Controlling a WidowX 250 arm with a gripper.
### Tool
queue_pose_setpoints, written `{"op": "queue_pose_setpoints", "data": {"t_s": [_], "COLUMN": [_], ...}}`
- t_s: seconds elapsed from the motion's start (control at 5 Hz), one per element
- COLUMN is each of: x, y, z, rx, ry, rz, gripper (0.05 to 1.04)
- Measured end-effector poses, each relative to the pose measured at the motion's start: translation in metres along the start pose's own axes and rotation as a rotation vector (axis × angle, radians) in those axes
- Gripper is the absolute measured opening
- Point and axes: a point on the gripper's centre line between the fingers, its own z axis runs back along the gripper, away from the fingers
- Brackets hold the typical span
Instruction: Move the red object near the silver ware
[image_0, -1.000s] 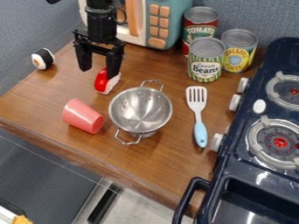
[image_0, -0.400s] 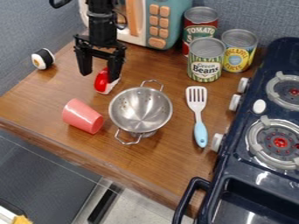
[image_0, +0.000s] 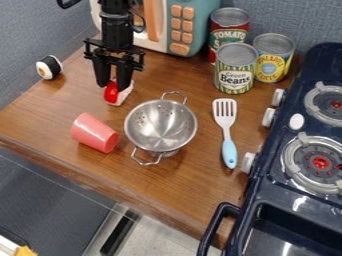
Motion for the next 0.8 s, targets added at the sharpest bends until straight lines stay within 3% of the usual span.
{"op": "queue_pose_setpoints", "data": {"t_s": [0.4, 0.6, 0.8], "x": [-0.001, -0.01, -0.021], "y": [-0.004, -0.011, -0.002], "z": [0.0, 0.005, 0.017], "rx": [-0.027, -0.293, -0.529], "ry": [0.004, -0.078, -0.098], "rz": [-0.031, -0.188, -0.242], "gripper": [0.478, 0.478, 0.478]}}
